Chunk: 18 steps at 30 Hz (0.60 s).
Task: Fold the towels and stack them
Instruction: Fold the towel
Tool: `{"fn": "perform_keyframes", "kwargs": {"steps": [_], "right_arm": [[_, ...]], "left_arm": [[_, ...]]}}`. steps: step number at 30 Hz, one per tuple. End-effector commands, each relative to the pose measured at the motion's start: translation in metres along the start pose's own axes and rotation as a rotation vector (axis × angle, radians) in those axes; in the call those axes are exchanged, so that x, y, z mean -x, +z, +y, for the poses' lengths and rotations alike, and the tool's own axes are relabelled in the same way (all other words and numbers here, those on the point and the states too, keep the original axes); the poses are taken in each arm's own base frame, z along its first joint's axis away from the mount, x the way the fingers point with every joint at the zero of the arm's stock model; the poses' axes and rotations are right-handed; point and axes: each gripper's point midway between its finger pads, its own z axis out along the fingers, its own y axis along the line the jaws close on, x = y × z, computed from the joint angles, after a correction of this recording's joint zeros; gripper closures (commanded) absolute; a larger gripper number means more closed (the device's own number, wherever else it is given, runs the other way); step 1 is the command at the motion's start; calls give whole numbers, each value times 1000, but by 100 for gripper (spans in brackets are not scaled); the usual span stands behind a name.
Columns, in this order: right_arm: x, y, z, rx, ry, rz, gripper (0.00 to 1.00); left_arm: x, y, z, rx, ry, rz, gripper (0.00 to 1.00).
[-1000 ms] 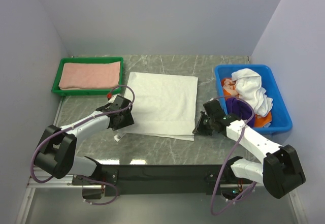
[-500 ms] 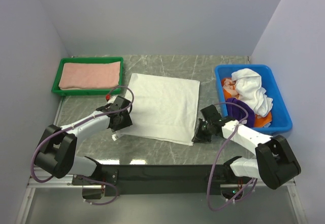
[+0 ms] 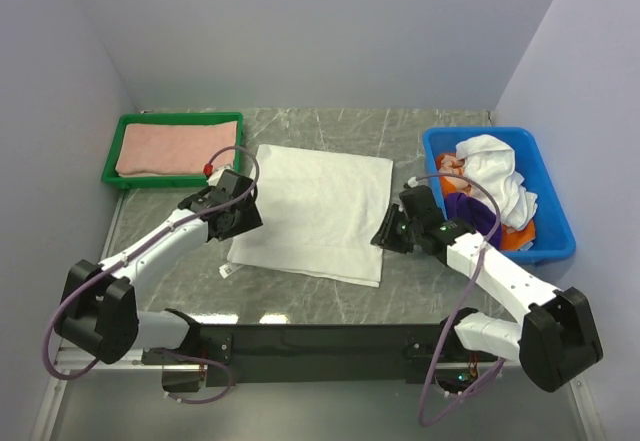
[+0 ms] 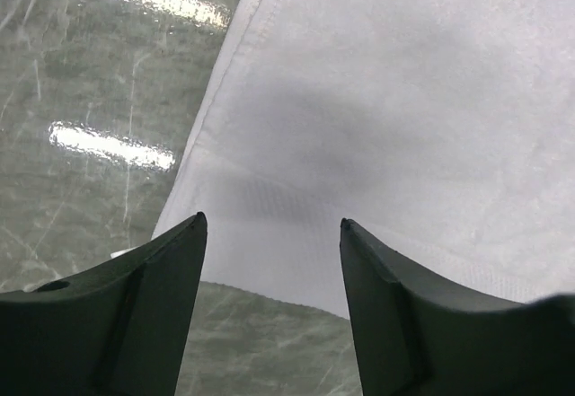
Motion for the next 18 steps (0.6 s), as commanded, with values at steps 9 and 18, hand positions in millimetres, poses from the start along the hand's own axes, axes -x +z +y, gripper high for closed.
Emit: {"fn": "perform_keyframes", "kwargs": {"steps": [9, 18], "right_arm": [[-23, 61, -5, -6, 26, 88, 66], [-26, 53, -70, -226, 82, 104, 66]], "left_arm": [[-42, 48, 38, 98, -32, 138, 50], [-87, 27, 58, 2, -247, 258, 49]]}}
